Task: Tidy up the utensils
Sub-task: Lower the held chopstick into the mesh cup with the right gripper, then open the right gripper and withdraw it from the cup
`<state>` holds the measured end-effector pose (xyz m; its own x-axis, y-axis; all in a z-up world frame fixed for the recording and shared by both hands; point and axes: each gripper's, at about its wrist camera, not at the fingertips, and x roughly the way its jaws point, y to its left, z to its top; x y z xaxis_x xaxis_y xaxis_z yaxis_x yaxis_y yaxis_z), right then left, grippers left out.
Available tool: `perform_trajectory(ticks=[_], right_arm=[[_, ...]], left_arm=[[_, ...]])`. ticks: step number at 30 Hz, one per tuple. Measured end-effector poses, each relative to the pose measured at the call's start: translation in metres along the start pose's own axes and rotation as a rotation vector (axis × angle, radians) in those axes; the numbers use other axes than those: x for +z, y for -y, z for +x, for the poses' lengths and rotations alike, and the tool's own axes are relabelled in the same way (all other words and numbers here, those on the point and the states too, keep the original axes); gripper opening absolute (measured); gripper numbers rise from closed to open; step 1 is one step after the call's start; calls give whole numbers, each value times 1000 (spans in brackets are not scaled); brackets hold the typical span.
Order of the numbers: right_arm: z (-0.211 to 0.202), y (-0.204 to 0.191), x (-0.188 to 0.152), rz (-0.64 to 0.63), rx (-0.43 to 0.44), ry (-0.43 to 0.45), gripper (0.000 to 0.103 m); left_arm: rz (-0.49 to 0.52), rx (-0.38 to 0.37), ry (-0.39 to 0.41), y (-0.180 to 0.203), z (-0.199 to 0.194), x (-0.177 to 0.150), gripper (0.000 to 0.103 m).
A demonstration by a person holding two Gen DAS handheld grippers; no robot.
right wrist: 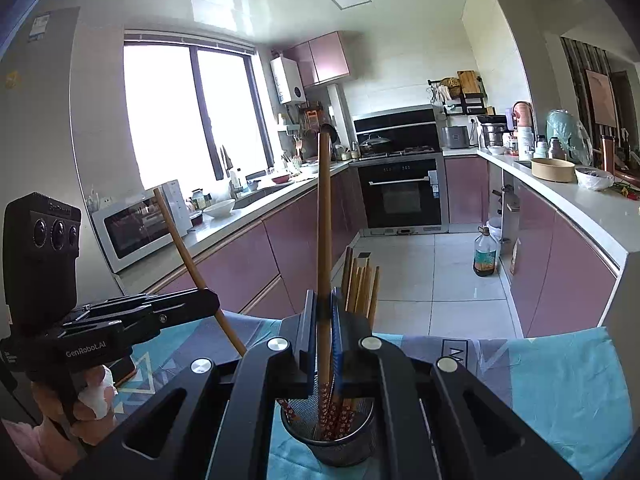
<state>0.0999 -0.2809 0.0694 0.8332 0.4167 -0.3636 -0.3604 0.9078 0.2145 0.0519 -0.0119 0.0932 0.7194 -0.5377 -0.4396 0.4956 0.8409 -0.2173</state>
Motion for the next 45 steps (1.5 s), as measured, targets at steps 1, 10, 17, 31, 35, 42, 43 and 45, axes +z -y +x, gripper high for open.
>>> perform_trajectory(ticks=[1,10,17,31,35,42,43,45], right_arm=[[4,1,-2,1,0,-13,6],[30,0,-24,11,-10,-105,6],[40,2,-33,23,-25,-141,6],[52,6,-38,52,-41,-169,13],[47,4,-40,52,-50,-160,24],[27,-6,-44,28,-61,-111,51],[24,-9,-46,21,-62,-102,59],[19,-16,-50,10,-65,-83,69]], left_arm=[[3,4,-14,1,4,-2,8],[23,32,-98,2,26,-13,7],[44,39,-154,4,44,-16,8],[31,47,-195,-3,63,-8,11],[18,67,-179,-8,58,-12,24],[-12,133,-100,-28,31,-24,55],[-19,145,-87,-33,25,-26,66],[-27,188,-40,-39,11,-29,74]])
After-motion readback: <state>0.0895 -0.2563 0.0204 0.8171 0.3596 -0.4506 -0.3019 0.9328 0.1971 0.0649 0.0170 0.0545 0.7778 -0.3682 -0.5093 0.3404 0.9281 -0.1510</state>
